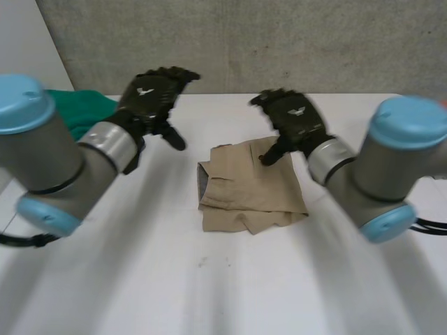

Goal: Fold the laundry.

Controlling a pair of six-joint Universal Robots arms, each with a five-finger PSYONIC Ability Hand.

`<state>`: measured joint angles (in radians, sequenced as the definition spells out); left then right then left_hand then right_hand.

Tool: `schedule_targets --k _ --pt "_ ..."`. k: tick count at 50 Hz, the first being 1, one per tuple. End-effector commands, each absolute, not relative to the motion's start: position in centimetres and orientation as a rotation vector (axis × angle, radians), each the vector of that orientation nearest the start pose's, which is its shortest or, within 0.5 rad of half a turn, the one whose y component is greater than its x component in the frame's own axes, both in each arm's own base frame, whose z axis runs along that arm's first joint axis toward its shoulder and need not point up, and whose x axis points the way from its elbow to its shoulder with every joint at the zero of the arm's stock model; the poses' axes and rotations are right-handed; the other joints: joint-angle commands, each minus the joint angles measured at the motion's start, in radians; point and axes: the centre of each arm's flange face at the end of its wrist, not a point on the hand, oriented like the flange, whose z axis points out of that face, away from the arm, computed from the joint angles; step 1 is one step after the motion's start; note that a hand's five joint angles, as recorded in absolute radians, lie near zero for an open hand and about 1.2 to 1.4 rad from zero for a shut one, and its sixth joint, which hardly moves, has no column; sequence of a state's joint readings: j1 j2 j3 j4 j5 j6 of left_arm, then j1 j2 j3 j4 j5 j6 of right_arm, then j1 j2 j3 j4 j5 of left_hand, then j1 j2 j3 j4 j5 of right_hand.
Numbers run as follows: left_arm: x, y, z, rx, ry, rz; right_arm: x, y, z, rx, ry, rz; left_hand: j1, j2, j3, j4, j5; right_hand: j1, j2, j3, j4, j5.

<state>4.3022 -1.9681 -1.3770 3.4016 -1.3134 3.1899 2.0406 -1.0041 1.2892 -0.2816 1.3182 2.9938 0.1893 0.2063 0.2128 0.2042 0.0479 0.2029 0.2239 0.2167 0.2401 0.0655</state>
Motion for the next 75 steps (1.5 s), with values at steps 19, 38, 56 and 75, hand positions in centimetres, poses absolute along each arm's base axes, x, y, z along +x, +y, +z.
schedule_targets --k 19,38,56,75 --pt "-39.2 -32.5 14.2 1.145 2.41 -2.074 30.7 -35.4 15.2 -0.798 2.198 -1.495 0.048 0.031 0.024 0.033 0.015 -0.028 -0.049 -0.042 -0.066 -0.066" --pt "-39.2 -30.1 13.0 1.384 2.267 -1.902 32.1 -34.9 13.8 -1.004 2.211 -1.551 0.045 0.028 0.021 0.03 0.012 -0.028 -0.049 -0.042 -0.066 -0.066" --pt "-35.4 -25.1 26.7 1.557 2.4 -2.289 29.3 -27.5 18.3 -0.974 2.094 -1.766 0.039 0.022 0.015 0.024 0.006 -0.028 -0.049 -0.042 -0.066 -0.066" --pt "-32.9 -22.0 27.1 1.811 2.551 -2.254 33.0 -24.6 10.4 -1.097 1.999 -1.824 0.042 0.025 0.018 0.027 0.009 -0.028 -0.049 -0.042 -0.066 -0.066"
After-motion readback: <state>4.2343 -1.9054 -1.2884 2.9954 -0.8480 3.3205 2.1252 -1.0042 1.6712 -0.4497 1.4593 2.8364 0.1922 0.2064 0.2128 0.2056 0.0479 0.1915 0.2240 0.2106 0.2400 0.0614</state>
